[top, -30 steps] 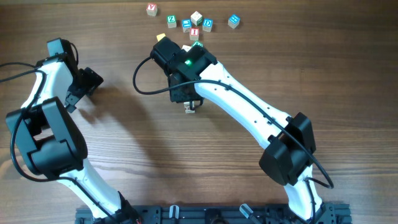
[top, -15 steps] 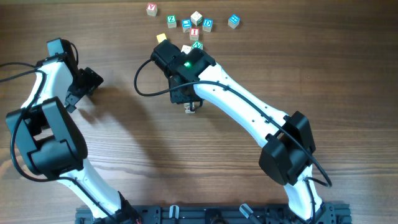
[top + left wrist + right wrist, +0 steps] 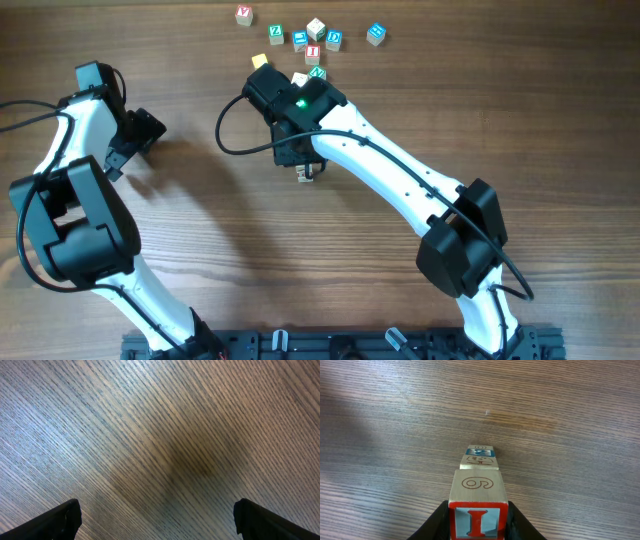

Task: Form a tower
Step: 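Lower the red I block onto the stack and open the right gripper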

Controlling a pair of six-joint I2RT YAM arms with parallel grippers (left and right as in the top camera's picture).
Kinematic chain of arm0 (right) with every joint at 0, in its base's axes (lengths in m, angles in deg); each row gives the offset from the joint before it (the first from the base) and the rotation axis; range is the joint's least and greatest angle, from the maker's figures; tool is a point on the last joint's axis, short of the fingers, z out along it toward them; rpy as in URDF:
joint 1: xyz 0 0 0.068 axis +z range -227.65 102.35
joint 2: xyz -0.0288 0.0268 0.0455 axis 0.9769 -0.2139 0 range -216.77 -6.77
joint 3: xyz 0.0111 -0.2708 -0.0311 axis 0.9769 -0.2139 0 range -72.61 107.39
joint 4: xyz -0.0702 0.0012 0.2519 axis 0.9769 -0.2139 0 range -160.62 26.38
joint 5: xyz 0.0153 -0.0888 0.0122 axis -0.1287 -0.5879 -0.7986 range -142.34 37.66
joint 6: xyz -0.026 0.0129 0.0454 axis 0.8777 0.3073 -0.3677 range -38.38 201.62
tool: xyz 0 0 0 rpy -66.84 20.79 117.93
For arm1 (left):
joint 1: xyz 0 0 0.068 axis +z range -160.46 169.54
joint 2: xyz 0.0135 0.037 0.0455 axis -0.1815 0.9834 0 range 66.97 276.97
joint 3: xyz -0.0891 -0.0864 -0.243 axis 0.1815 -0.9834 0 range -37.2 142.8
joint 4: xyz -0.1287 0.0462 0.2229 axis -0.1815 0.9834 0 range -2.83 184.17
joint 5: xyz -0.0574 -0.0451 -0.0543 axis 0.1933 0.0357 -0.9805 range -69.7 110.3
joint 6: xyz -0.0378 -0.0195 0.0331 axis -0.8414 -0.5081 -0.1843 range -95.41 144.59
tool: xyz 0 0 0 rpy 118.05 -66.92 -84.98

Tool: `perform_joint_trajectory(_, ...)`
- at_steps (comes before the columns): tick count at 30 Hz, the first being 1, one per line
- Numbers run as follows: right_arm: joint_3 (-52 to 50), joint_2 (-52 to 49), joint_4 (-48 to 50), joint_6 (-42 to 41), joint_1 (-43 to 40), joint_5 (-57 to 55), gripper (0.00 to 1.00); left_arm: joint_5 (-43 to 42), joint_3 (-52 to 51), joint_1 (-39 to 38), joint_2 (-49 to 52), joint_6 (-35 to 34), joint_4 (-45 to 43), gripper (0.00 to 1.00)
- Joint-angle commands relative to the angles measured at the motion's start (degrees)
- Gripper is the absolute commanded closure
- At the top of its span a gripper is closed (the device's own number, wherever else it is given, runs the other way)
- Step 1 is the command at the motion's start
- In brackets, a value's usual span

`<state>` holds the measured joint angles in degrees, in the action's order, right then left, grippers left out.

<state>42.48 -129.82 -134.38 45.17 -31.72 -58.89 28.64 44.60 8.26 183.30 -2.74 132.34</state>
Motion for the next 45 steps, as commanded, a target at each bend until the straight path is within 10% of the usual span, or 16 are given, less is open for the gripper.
perform_joint_trajectory(1, -0.5, -1.3, -0.6, -1.1, 0.0, -0.7, 0.72, 0.5, -0.3, 0.2, 0.0, -0.1, 0.0, 0.00)
perform_joint_trajectory(33, -2.3, -1.3, 1.7, -1.0, 0.0, 1.0, 0.67, 0.5, -0.3, 0.2, 0.0, -0.1, 0.0, 0.00)
perform_joint_trajectory(41, -2.3, -1.3, 1.6, -1.0, -0.2, 0.8, 0.50, 0.5, -0.3, 0.2, 0.0, -0.1, 0.0, 0.00)
perform_joint_trajectory(45, -2.3, -1.3, 1.7, -1.0, -0.2, 0.5, 0.67, 0.5, -0.3, 0.2, 0.0, -0.1, 0.0, 0.00)
